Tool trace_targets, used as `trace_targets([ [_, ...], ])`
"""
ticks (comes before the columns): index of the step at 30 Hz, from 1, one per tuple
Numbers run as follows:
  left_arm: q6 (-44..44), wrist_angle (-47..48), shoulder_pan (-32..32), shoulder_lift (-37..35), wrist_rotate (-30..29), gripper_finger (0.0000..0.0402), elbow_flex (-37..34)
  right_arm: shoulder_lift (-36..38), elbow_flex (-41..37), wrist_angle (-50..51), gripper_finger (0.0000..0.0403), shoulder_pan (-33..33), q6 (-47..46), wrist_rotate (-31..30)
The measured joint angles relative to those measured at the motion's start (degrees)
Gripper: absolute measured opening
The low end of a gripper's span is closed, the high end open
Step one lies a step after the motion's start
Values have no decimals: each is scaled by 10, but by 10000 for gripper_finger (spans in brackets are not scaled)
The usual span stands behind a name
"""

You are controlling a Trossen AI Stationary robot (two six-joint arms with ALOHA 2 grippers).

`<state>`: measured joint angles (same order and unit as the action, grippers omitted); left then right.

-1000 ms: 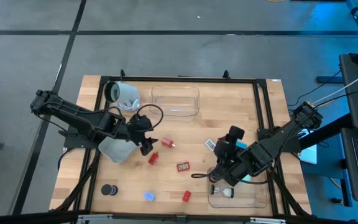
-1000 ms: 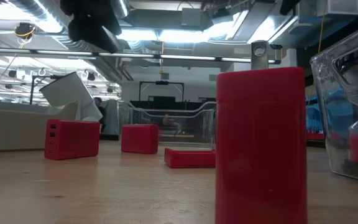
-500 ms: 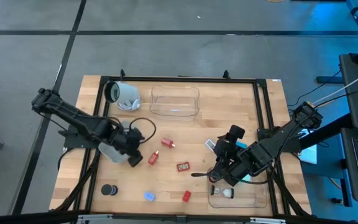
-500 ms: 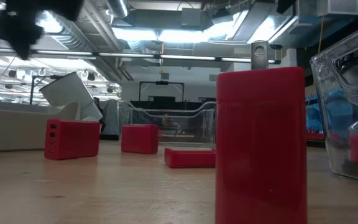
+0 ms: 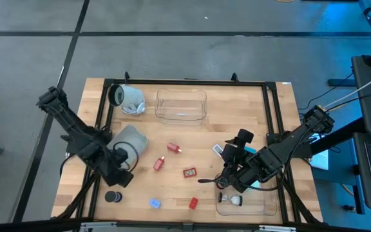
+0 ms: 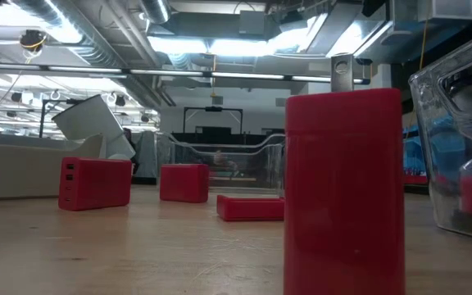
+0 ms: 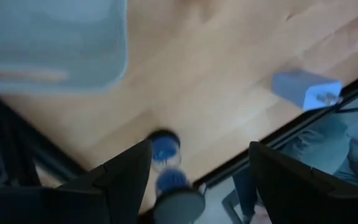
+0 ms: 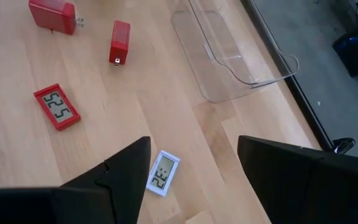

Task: Pick & Place Office items
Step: Put the dark blue hourglass into the bottom transparent bin

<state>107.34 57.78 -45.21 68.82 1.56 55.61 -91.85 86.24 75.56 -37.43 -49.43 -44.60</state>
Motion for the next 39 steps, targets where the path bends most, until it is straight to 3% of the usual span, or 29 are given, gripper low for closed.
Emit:
trace_targets([
  [7, 132, 0, -87, 32, 1, 265, 0, 0, 0, -1, 245, 0, -3, 0],
  [15, 159, -2, -114, 72, 39, 265, 0, 0, 0, -4, 245, 0, -25, 0],
  [29, 106, -33, -113, 74, 34, 265, 0, 0, 0, -5, 245, 0, -105, 22],
  [33, 51, -78, -114, 75, 17, 265, 0, 0, 0, -5, 245, 0, -132, 22],
  [39, -21, -67, -142, 99, 18, 265, 0, 0, 0, -5, 245, 0, -178, 22],
])
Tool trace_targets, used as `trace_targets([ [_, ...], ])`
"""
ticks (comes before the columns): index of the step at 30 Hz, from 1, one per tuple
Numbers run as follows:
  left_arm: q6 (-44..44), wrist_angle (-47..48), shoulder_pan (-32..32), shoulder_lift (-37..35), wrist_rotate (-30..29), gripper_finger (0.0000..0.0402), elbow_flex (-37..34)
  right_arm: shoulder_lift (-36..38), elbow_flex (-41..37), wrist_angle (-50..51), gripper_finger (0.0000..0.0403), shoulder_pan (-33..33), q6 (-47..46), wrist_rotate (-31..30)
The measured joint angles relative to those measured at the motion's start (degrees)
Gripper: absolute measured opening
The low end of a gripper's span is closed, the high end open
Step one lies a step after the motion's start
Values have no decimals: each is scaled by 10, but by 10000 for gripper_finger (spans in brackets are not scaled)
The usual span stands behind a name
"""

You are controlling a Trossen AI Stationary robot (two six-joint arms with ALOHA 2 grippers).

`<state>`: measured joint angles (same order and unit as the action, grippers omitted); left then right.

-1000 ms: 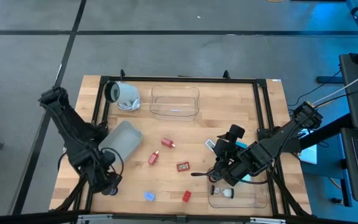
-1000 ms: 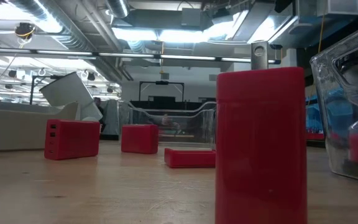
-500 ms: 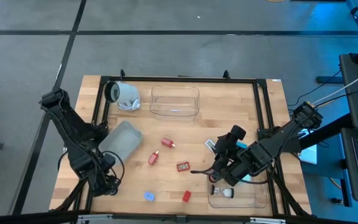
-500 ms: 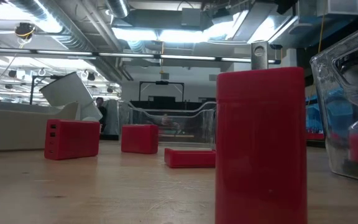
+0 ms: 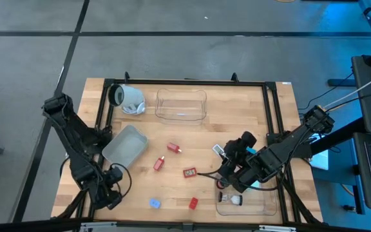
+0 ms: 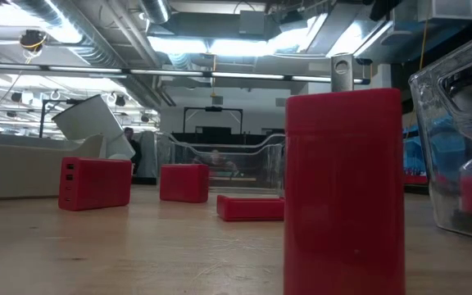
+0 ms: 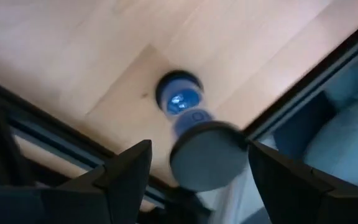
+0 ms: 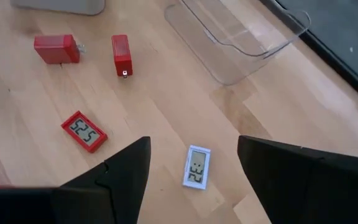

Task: Pick & Place Office items
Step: Put the dark blue hourglass into the bottom transparent bin

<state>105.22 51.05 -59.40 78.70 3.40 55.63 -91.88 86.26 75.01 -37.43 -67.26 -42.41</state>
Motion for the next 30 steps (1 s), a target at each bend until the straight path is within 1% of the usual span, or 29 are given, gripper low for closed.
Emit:
trace_targets([
  [5, -75, -14, -31, 33, 8, 265, 0, 0, 0, 0, 245, -1, -30, 0],
  [9, -114, -32, -42, 50, -3, 265, 1, 0, 0, -2, 245, 0, -58, 0],
  [15, -146, 8, -45, 64, 3, 265, 0, 0, 0, -16, 245, 0, -89, 0],
  [19, -220, 11, -52, 65, 9, 265, 0, 0, 0, -41, 245, 0, -89, 0],
  [20, -222, 14, -55, 65, 11, 265, 0, 0, 0, -48, 245, -1, -89, 0],
  [21, -209, 18, -55, 65, 13, 265, 0, 0, 0, -56, 245, -1, -90, 0],
  [22, -176, 27, -52, 65, 13, 265, 0, 0, 0, -64, 245, -1, -90, 0],
  [26, 10, 69, -42, 65, -12, 265, 0, 0, 0, -90, 245, -1, -92, 0],
  [28, 61, 71, -48, 65, -22, 265, 0, 0, 0, -97, 245, -1, -90, 0],
  [30, 87, 71, -50, 66, -32, 265, 0, 0, 0, -99, 245, -1, -89, 0],
])
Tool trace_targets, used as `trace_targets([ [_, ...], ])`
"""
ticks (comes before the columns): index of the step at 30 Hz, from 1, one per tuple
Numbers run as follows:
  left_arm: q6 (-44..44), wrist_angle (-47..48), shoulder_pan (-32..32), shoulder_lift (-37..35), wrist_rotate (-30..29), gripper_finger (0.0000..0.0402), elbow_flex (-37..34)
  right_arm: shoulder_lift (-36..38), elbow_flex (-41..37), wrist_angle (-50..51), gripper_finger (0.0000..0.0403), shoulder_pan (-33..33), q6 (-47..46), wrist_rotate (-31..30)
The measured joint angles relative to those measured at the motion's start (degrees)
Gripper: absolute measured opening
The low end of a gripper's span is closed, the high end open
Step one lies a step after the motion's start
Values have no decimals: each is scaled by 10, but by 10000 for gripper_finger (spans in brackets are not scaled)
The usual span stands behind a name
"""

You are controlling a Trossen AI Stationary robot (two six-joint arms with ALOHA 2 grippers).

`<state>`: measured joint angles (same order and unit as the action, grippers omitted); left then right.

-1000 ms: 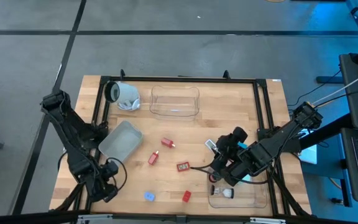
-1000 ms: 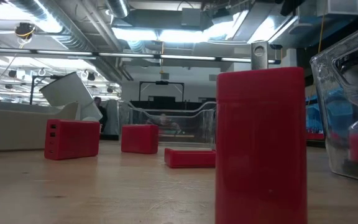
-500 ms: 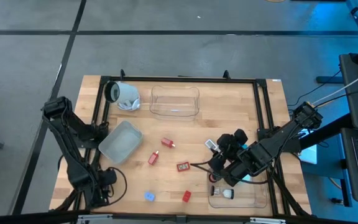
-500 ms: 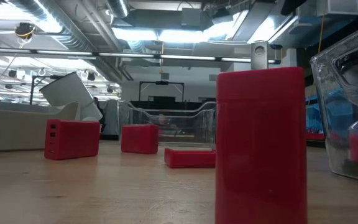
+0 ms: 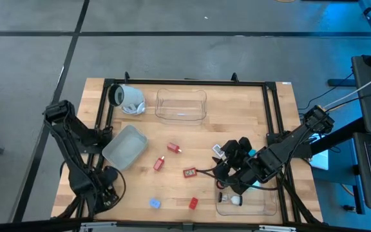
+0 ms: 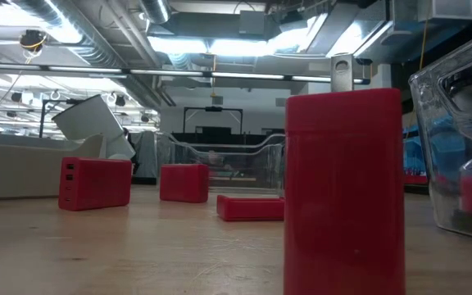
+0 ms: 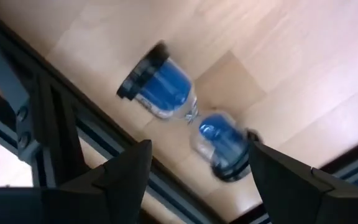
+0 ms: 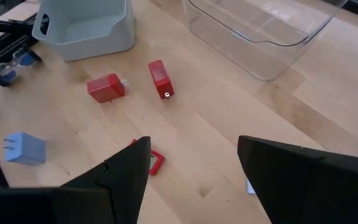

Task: Pick & Place Office items
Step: Put the dark blue hourglass into the bottom transparent bin

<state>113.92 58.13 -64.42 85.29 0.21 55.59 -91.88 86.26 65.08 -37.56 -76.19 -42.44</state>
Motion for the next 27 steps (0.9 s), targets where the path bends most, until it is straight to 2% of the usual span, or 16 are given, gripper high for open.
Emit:
trace_targets([
  [4, 30, 13, 0, 20, -12, 265, 0, -8, 0, -1, 245, 0, 1, -1],
  [13, 47, 38, 3, 93, 11, 265, 0, -38, 0, -6, 245, 0, 1, 35],
  [17, 25, 36, 11, 108, 12, 265, 0, -46, 0, -9, 245, 0, 1, 55],
  [27, -34, -1, 32, 121, 8, 265, 0, -47, 0, -13, 245, 0, 2, 56],
])
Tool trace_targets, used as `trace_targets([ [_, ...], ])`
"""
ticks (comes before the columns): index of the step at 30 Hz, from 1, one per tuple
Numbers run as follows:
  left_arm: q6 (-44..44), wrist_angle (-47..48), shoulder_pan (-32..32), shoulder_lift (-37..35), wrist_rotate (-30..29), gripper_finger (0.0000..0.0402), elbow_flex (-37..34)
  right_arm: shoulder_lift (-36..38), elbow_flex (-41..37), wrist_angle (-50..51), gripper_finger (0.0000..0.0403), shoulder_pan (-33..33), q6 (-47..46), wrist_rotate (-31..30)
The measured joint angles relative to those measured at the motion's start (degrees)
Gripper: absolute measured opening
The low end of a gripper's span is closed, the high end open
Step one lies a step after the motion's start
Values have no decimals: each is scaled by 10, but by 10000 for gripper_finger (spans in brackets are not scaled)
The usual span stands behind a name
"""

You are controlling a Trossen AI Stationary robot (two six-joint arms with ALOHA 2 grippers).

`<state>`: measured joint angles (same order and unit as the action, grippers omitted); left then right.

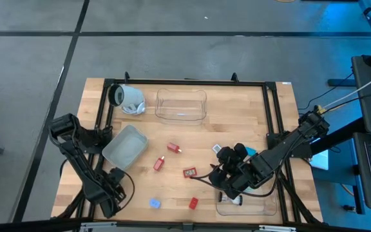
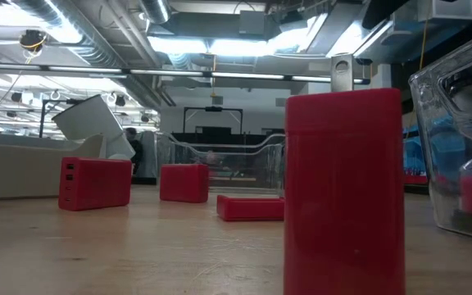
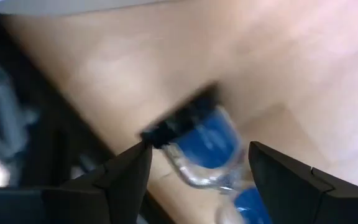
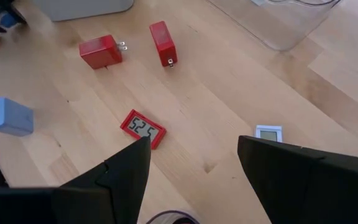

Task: Pick & Place Office items
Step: Put the dark blue hourglass into the bottom transparent bin

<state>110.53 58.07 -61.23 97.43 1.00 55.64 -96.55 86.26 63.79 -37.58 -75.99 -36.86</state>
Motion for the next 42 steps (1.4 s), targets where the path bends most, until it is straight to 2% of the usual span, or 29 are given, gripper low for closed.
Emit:
trace_targets([
  [4, -63, -63, 2, 0, -19, 264, 0, 0, 0, 0, 245, 0, 4, 0],
  [8, -108, -82, 3, 0, -45, 251, 0, 0, 0, 0, 245, 0, 4, 0],
  [18, -140, -83, 3, 0, -75, 154, 0, 0, 0, -7, 245, 0, 4, 0],
  [26, -149, -88, 3, -16, -97, 149, 0, 0, 0, -8, 245, 0, 3, 3],
  [31, -149, -90, 3, -62, -160, 139, 0, 0, 0, -15, 245, 0, 1, 3],
  [38, -187, -90, 3, -151, -309, 82, 0, 0, 0, -55, 245, 0, 37, -6],
  [40, -205, -90, 3, -167, -313, 66, 0, 0, 0, -69, 245, 0, 47, -11],
  [42, -224, -91, 3, -175, -285, 55, 0, 0, 0, -78, 245, 0, 50, -11],
])
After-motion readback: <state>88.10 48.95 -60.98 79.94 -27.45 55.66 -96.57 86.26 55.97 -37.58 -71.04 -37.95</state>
